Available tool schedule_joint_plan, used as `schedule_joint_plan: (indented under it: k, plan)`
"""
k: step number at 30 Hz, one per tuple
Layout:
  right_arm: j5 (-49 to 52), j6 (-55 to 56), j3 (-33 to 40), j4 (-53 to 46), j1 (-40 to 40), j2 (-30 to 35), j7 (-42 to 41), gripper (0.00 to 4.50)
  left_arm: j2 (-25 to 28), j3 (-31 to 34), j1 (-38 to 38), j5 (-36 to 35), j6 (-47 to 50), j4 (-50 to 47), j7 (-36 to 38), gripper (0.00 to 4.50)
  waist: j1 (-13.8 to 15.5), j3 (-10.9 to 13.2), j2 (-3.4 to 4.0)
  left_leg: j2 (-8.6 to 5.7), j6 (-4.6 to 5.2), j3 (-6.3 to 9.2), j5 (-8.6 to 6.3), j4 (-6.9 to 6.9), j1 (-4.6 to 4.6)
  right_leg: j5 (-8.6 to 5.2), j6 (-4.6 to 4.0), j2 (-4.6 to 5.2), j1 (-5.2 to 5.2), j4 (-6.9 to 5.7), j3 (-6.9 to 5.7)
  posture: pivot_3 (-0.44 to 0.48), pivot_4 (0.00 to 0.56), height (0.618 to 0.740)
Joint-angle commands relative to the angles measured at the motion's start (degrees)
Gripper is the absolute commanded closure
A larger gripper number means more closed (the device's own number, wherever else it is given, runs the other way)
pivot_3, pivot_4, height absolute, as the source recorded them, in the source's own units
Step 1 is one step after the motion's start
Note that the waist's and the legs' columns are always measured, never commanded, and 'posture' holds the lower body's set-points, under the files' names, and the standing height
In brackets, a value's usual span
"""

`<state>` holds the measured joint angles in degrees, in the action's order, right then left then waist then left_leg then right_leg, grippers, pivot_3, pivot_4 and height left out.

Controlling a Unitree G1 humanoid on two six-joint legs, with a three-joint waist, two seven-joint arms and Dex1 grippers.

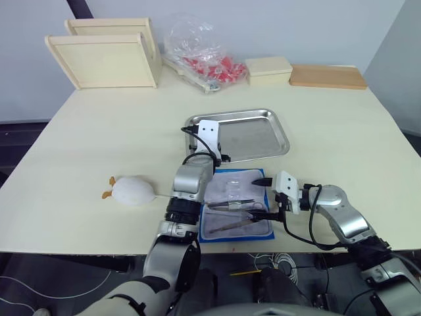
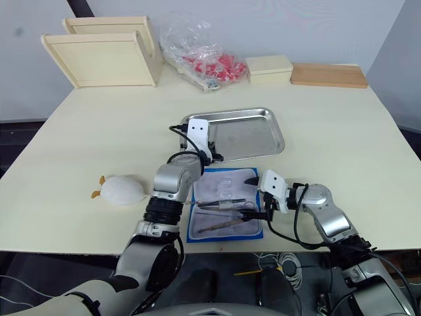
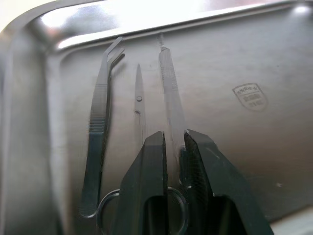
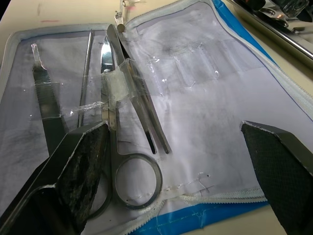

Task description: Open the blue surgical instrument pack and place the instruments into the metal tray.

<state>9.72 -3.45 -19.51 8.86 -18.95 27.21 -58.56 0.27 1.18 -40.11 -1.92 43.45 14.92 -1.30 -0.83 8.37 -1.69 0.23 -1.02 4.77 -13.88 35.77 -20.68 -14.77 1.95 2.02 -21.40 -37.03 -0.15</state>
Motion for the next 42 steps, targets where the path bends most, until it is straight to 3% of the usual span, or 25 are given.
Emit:
schedule_joint_plan:
  k: [1, 14, 24, 25, 26, 28, 29, 34, 42]
  plan:
    - [-6.54, -2.78, -3.25, 7.06, 3.07, 1.67, 1.62, 0.00, 1.04, -1.46, -1.29, -0.70, -4.15, -3.41, 3.69, 3.81, 0.00, 0.00, 0.00, 0.00, 0.00, 0.00, 0.00, 0.00, 0.00, 0.00, 0.00, 0.00, 0.00, 0.00, 0.00, 0.000, 0.150, 0.740]
    - [-6.45, -2.69, -3.13, 6.73, 3.79, 1.87, 1.72, 0.00, 10.17, -3.73, 4.18, -8.33, -14.66, -12.82, 27.30, 3.81, -0.05, 0.02, 0.10, 0.02, 0.00, -0.01, 0.00, 0.00, -0.01, 0.00, -0.01, 0.00, -0.01, 0.02, 0.01, 0.000, 0.150, 0.740]
    - [-6.41, -2.74, -2.93, 6.52, 3.81, 1.82, 1.81, 0.00, 27.56, -1.30, 13.28, -20.06, -16.48, -19.21, 54.29, 3.81, -0.05, 0.05, 0.16, 0.06, 0.01, 0.02, -0.01, -0.01, -0.02, -0.03, -0.06, 0.00, -0.03, 0.05, -0.01, 0.000, 0.150, 0.740]
    - [-6.35, -2.77, -2.90, 6.43, 3.90, 1.87, 1.75, 0.00, 29.66, -0.97, 13.87, -20.66, -17.15, -19.13, 57.12, 3.38, -0.05, 0.05, 0.18, 0.09, 0.02, 0.02, -0.01, 0.00, -0.02, -0.13, -0.24, 0.00, -0.04, 0.05, -0.02, 0.000, 0.150, 0.740]
    - [-6.30, -2.78, -2.87, 6.35, 3.97, 1.91, 1.72, 0.00, 31.49, -0.77, 14.34, -21.19, -17.71, -18.98, 59.54, 3.32, -0.04, 0.06, 0.20, 0.09, 0.02, 0.02, -0.01, 0.00, -0.02, -0.14, -0.25, 0.00, -0.04, 0.06, -0.01, 0.000, 0.150, 0.740]
    - [-6.23, -2.75, -2.84, 6.25, 4.11, 2.02, 1.64, 0.00, 34.23, -0.72, 15.01, -21.76, -18.86, -18.42, 63.35, 2.68, -0.06, 0.07, 0.23, 0.10, 0.02, 0.01, -0.01, -0.01, -0.02, -0.15, -0.27, 0.01, -0.06, 0.06, 0.00, 0.000, 0.150, 0.740]
    - [-6.23, -2.74, -2.82, 6.24, 4.16, 2.06, 1.60, 0.00, 35.45, -0.81, 15.27, -21.78, -19.85, -17.95, 65.01, 2.04, -0.05, 0.07, 0.23, 0.10, 0.03, 0.03, -0.01, -0.03, -0.02, -0.15, -0.27, 0.01, -0.09, 0.07, 0.01, 0.000, 0.150, 0.740]
    - [-6.13, -2.59, -2.69, 6.24, 4.38, 2.28, 1.36, 0.00, 40.75, -0.51, 16.91, -22.16, -25.93, -16.13, 74.37, 0.15, 0.02, 0.16, 0.34, 0.17, 0.03, 0.08, -0.01, -0.04, -0.05, -0.15, -0.28, 0.05, -0.12, 0.13, 0.02, 0.000, 0.150, 0.740]
    - [-5.99, -2.25, -2.35, 6.34, 4.50, 2.86, 0.83, 0.00, 49.65, 0.34, 20.40, -23.46, -35.32, -13.86, 90.89, 0.03, 0.08, 0.23, 0.44, 0.23, 0.04, 0.16, -0.02, -0.14, -0.05, -0.17, -0.30, 0.14, -0.18, 0.18, 0.09, 0.000, 0.150, 0.740]
